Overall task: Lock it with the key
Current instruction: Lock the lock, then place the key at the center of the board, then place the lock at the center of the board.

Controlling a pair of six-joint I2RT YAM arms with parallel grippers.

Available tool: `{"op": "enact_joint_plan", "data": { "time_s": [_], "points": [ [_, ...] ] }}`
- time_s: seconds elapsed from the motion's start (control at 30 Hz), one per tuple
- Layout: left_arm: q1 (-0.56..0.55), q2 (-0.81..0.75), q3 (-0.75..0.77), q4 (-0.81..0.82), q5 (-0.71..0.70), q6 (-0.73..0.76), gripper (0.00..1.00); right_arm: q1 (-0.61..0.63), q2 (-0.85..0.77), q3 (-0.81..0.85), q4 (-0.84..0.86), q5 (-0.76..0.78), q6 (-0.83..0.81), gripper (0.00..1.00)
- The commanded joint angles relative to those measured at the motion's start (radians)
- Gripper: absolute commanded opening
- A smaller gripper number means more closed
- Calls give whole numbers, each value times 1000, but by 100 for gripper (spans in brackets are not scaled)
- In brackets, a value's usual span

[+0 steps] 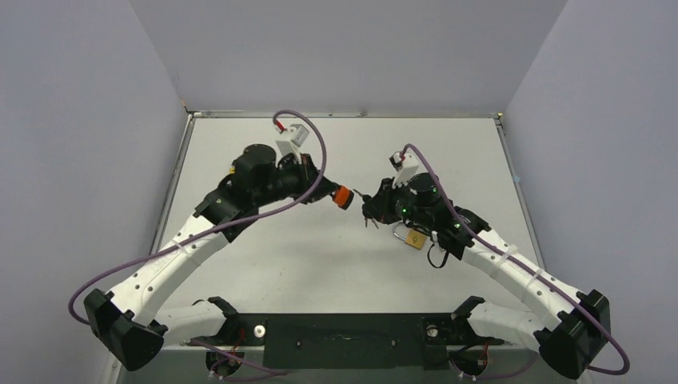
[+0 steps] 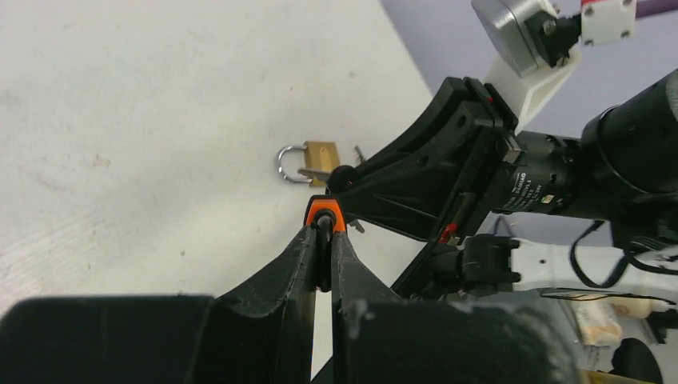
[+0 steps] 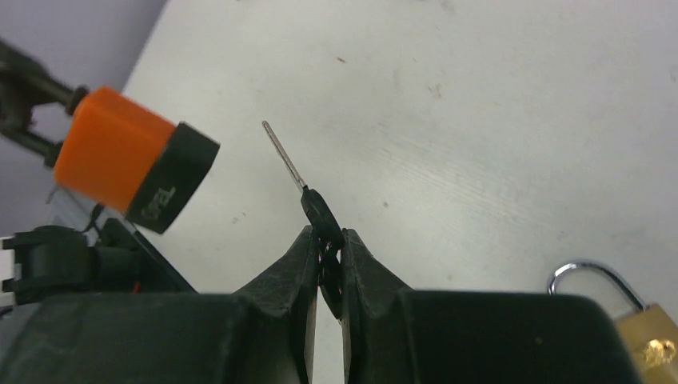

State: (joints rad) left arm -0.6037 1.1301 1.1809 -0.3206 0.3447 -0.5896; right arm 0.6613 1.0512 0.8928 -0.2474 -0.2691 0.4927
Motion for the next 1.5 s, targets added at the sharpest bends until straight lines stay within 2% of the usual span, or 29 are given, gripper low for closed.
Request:
{"op": "enact_joint_plan", "data": {
  "time_s": [0.0,0.13,0.33,0.67,1.17,1.23,1.33,1.47],
  "points": [
    [-152,35,-46,10,-395,26,0,24,53,-64,-43,215,78,0],
    [-255,108,-134,66,-566,-29,0,40,82,-139,35,221,154,0],
    [-315,215,-247,200,-672,-120,0,60,137,-228,179,207,234,0],
    [-371,373,-259,292,-712,-139,0,78,261,-308,375,176,329,0],
    [-420,449,-244,276,-780,-212,0,79,374,-352,483,166,384,0],
    [-421,449,-239,268,-782,-213,4,79,374,-355,483,169,385,0],
    [-423,445,-238,263,-781,-213,15,78,373,-356,479,174,383,1],
    [-425,436,-237,264,-772,-214,25,78,371,-357,475,176,382,13]
  ]
}}
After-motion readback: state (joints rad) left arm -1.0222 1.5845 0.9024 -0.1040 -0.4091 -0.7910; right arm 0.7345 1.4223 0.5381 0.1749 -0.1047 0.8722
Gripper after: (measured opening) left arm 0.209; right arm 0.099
